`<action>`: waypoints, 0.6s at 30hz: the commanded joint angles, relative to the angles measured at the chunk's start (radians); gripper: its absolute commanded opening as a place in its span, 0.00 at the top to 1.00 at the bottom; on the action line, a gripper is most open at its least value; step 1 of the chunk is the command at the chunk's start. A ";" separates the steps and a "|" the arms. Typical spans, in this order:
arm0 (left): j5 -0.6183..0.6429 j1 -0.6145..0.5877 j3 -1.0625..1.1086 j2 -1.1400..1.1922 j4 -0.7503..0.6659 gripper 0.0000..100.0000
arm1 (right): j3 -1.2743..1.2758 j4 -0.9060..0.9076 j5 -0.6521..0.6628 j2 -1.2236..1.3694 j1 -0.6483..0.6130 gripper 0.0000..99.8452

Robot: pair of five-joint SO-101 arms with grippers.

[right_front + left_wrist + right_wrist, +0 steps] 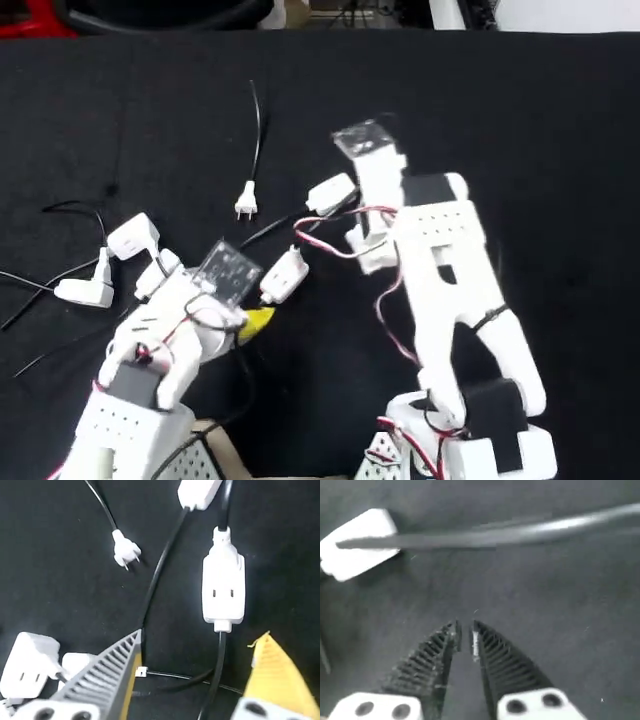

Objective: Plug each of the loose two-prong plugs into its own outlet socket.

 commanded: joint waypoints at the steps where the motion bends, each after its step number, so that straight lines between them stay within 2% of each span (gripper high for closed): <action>1: 0.006 0.030 -0.140 0.276 -0.143 0.66 | 0.056 -0.175 0.089 -0.004 0.069 0.97; 7: 0.126 0.070 -0.236 0.674 -0.396 0.66 | 0.189 -0.376 0.135 -0.005 0.204 0.99; 10: 0.126 0.070 -0.292 0.825 -0.496 0.66 | 0.252 -0.462 0.135 -0.012 0.221 0.99; 15: 0.130 0.070 -0.429 1.039 -0.514 0.66 | 0.257 -0.483 0.135 -0.010 0.219 0.99; 18: 0.126 0.071 -0.506 1.140 -0.473 0.66 | 0.259 -0.485 0.135 -0.004 0.218 0.99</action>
